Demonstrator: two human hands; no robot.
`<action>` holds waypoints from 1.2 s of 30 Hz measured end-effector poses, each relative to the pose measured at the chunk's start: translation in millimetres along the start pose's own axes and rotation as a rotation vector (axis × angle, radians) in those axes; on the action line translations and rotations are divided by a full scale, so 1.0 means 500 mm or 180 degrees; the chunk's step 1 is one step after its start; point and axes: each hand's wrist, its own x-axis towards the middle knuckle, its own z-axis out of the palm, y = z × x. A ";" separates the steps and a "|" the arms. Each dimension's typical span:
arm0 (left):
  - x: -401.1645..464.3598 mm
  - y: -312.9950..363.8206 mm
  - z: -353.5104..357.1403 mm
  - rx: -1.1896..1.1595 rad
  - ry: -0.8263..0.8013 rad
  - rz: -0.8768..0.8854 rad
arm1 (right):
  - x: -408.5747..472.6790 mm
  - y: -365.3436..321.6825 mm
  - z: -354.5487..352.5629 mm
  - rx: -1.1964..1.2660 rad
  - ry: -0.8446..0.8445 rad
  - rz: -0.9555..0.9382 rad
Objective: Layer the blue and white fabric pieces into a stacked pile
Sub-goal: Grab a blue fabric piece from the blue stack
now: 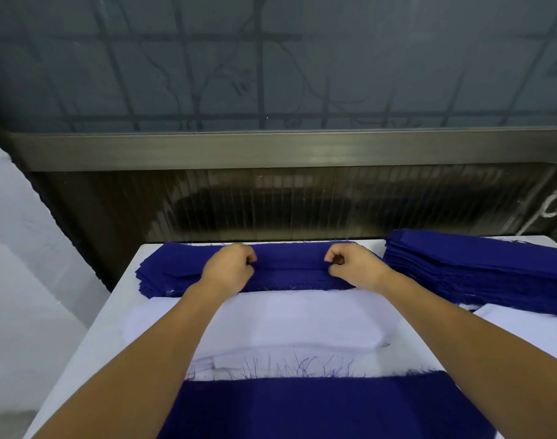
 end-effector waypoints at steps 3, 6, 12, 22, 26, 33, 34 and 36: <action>-0.012 -0.088 -0.032 0.0236 0.0148 -0.0252 | -0.012 0.024 -0.011 -0.0078 0.0144 0.0005; -0.023 -0.163 -0.060 0.0317 0.0256 -0.0403 | -0.013 0.032 -0.008 -0.0191 0.0201 0.0056; -0.046 -0.153 -0.106 0.0565 0.0081 -0.0168 | -0.042 0.004 -0.022 -0.0297 0.0623 -0.0125; -0.308 -0.107 -0.173 -0.0147 -0.0652 0.0707 | -0.353 0.011 -0.098 -0.0084 -0.0069 -0.0511; -0.365 -0.100 -0.159 -0.0477 -0.1218 0.0667 | -0.424 0.019 -0.087 0.0335 -0.0663 -0.0191; -0.385 -0.081 -0.156 -0.0552 0.0031 0.0588 | -0.435 0.015 -0.071 -0.0033 0.0734 -0.0567; -0.396 -0.082 -0.157 -0.0558 0.0294 0.0682 | -0.445 0.016 -0.067 -0.0154 0.1055 -0.0796; -0.426 -0.087 -0.152 -0.0485 0.0597 0.0880 | -0.469 0.027 -0.050 -0.0609 0.1443 -0.1282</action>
